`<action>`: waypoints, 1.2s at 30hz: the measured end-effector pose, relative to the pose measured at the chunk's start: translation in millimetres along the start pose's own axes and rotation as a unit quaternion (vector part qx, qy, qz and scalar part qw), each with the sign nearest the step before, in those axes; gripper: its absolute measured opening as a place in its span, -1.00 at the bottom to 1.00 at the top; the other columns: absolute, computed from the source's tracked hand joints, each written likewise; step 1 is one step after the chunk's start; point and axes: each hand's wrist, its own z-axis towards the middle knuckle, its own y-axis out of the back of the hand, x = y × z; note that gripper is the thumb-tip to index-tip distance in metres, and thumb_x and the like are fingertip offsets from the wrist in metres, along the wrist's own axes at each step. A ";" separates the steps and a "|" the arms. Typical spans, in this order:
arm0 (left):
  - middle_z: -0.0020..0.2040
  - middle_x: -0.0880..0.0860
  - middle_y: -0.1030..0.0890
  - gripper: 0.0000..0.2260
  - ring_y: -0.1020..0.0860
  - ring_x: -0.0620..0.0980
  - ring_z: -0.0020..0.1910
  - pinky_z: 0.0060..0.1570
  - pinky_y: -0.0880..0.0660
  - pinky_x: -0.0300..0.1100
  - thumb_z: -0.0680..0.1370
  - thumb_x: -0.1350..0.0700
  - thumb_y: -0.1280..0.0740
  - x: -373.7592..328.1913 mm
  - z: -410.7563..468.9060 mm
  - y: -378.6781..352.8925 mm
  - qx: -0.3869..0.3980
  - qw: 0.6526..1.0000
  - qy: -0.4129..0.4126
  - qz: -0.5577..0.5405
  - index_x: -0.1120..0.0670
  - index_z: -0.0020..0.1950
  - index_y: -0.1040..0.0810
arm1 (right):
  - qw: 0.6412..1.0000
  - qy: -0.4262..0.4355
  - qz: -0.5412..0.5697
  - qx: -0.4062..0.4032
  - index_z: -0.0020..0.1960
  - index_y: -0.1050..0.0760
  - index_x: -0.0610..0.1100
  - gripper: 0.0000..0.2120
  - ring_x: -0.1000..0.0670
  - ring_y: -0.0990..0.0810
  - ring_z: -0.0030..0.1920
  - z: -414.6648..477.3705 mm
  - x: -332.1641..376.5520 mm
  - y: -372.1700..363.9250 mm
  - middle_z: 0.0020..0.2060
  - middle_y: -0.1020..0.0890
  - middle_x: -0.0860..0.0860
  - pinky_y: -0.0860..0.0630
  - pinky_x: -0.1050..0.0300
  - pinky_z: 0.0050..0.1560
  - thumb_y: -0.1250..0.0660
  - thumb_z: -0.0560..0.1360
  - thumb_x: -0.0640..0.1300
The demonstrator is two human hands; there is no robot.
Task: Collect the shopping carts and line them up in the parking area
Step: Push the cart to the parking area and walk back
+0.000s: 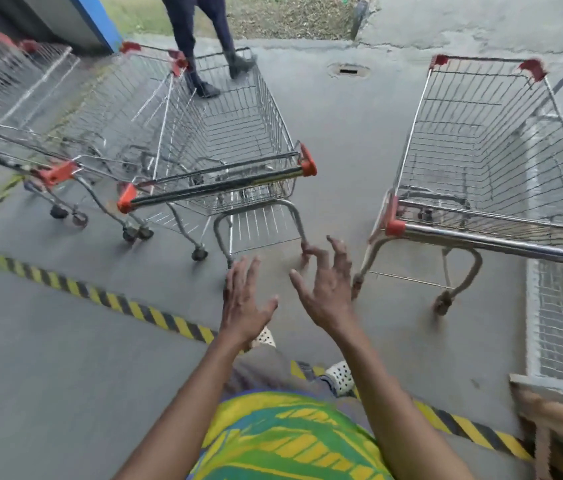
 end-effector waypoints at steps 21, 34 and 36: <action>0.54 0.13 -0.34 -0.22 -0.23 0.12 0.53 0.52 -0.14 0.10 0.43 -0.23 -0.32 306.8 -101.3 148.8 -0.155 0.957 0.198 -0.148 0.06 0.59 -0.29 | 0.966 0.065 0.022 0.248 0.29 -0.50 -0.04 -0.64 -0.09 -0.25 0.47 -34.5 252.7 -250.5 0.40 -0.31 -0.06 -0.22 -0.09 0.50 -0.41 0.56 0.06; 0.40 0.16 -0.50 -0.23 -0.35 0.14 0.34 0.38 -0.29 0.05 0.45 -0.30 -0.24 507.1 -91.8 260.2 -0.224 0.936 0.225 -0.149 0.18 0.50 -0.41 | 0.906 0.168 0.005 0.388 0.33 -0.52 -0.04 -0.63 -0.05 -0.24 0.47 -23.7 438.0 -433.7 0.44 -0.32 -0.07 -0.15 0.10 0.37 -0.41 0.58 0.08; 0.37 0.18 -0.52 -0.28 -0.34 0.10 0.31 0.35 -0.28 0.00 0.47 -0.25 -0.26 542.0 -69.5 279.5 -0.242 0.937 0.210 -0.139 0.20 0.47 -0.44 | 0.900 0.168 0.000 0.401 0.32 -0.53 -0.03 -0.64 -0.03 -0.26 0.45 -8.6 459.7 -471.0 0.42 -0.34 -0.05 -0.10 0.21 0.29 -0.41 0.58 0.08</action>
